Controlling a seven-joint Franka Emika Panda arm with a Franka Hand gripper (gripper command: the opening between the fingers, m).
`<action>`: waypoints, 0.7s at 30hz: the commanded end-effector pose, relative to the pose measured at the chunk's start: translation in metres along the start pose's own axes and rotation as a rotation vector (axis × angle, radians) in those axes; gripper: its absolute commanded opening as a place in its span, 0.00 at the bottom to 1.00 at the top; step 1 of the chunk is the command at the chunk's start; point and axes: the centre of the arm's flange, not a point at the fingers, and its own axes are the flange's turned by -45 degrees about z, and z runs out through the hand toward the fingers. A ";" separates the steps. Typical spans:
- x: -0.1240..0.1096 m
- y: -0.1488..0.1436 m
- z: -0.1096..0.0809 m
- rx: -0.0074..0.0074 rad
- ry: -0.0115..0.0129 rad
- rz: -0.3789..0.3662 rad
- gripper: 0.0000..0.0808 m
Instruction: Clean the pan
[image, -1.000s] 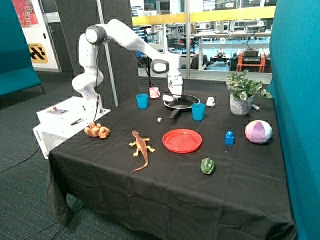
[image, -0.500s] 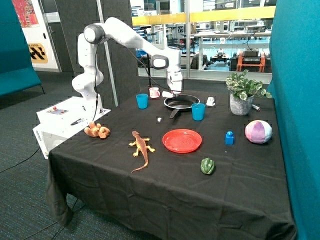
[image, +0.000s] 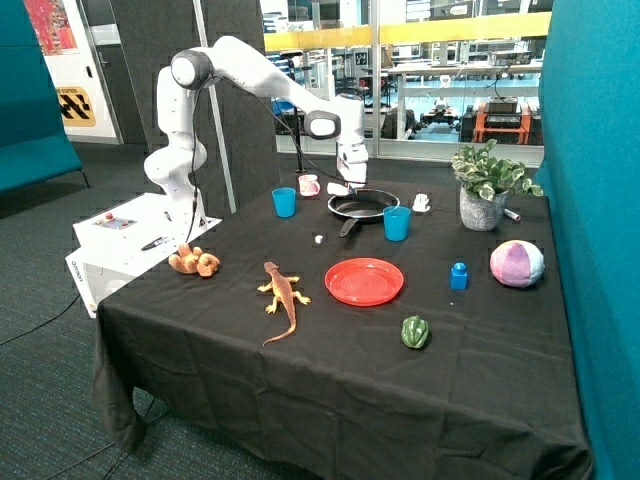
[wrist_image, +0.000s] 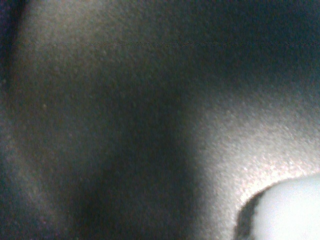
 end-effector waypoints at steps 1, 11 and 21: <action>0.008 -0.010 0.001 -0.0051 -0.0037 -0.015 0.00; 0.000 -0.005 -0.006 -0.0051 -0.0036 -0.002 0.00; -0.017 0.010 -0.009 -0.0052 -0.0035 0.032 0.00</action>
